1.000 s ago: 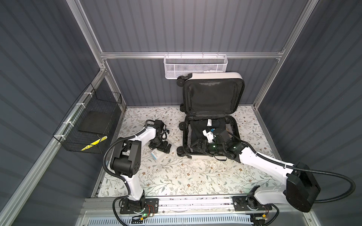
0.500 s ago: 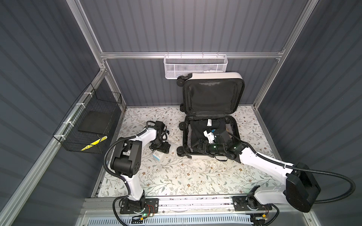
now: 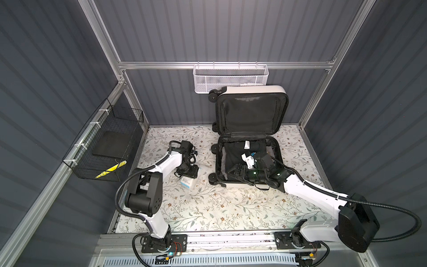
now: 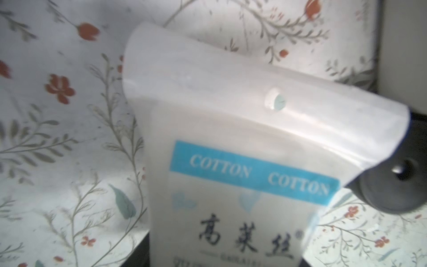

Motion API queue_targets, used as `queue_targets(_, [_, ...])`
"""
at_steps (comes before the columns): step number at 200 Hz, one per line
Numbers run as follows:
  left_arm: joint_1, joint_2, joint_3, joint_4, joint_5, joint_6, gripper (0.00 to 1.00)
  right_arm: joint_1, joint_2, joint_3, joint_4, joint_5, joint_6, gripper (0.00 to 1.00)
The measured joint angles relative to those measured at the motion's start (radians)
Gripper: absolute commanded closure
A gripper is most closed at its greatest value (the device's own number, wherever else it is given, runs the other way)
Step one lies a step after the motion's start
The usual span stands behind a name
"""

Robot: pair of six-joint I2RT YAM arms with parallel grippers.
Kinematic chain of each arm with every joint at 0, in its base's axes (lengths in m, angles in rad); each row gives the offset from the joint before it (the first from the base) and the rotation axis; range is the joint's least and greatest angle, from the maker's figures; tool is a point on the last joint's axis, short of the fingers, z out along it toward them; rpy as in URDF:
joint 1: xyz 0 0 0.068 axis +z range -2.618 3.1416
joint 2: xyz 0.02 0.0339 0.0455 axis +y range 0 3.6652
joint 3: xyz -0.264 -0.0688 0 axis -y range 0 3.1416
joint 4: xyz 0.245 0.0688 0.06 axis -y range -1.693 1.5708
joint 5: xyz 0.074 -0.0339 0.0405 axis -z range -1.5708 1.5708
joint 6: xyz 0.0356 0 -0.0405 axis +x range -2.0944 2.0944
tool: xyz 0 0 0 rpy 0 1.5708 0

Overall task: Pack the luggage
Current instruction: 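Lift the packet with the left gripper and carry it over the suitcase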

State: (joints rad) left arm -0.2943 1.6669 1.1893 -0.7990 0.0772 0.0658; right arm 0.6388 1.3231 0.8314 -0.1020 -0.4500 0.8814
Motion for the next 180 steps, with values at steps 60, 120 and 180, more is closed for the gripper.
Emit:
queue_targets(60, [-0.035,-0.193,0.093,-0.061,0.035,-0.028,0.43,-0.091,0.009,0.106,-0.005,-0.106,-0.010,0.05])
queue_targets(120, [-0.240,-0.126,0.338,-0.086,0.035,-0.056,0.44,-0.148,0.013,0.196,-0.028,-0.195,-0.035,0.17])
queue_targets(180, [-0.403,0.082,0.530,-0.129,-0.008,-0.055,0.44,-0.208,-0.021,0.183,-0.065,-0.225,-0.055,0.32])
